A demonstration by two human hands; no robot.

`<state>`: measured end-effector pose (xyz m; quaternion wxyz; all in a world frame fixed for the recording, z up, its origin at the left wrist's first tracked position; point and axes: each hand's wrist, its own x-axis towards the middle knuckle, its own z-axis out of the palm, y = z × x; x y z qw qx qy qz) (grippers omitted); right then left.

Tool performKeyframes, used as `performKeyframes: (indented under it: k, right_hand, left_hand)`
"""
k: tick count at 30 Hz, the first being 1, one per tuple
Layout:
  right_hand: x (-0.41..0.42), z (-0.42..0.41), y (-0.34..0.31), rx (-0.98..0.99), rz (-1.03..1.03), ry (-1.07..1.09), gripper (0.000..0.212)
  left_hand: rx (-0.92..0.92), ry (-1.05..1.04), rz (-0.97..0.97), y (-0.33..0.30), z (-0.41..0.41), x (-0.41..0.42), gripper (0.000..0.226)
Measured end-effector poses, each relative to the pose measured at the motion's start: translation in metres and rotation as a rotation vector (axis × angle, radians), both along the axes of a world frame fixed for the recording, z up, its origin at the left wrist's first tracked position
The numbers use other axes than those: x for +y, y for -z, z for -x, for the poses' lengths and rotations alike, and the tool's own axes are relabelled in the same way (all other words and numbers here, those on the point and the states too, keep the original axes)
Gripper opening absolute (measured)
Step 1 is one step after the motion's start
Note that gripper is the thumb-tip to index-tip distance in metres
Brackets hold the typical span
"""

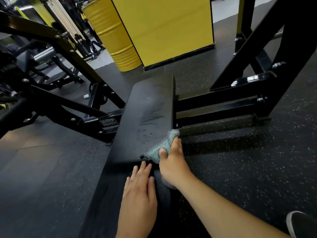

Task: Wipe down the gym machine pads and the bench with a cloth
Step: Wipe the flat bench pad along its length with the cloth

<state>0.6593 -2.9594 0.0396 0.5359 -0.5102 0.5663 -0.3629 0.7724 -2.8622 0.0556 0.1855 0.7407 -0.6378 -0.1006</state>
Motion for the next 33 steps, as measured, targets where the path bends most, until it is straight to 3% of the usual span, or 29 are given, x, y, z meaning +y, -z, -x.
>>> performKeyframes:
  k: [10,26,33]
  right_hand:
    - [0.057,0.002,0.006,-0.025,-0.055,-0.024,0.074]
    - [-0.030,0.003,-0.004,0.012,-0.082,0.028,0.072]
    - [-0.017,0.003,0.007,-0.022,-0.050,0.032,0.070]
  left_hand:
    - [0.027,0.042,-0.005,-0.001,-0.005,-0.021,0.047]
    - [-0.023,0.065,0.009,-0.005,-0.003,-0.039,0.046]
    - [-0.057,0.097,-0.013,-0.009,-0.006,-0.061,0.049]
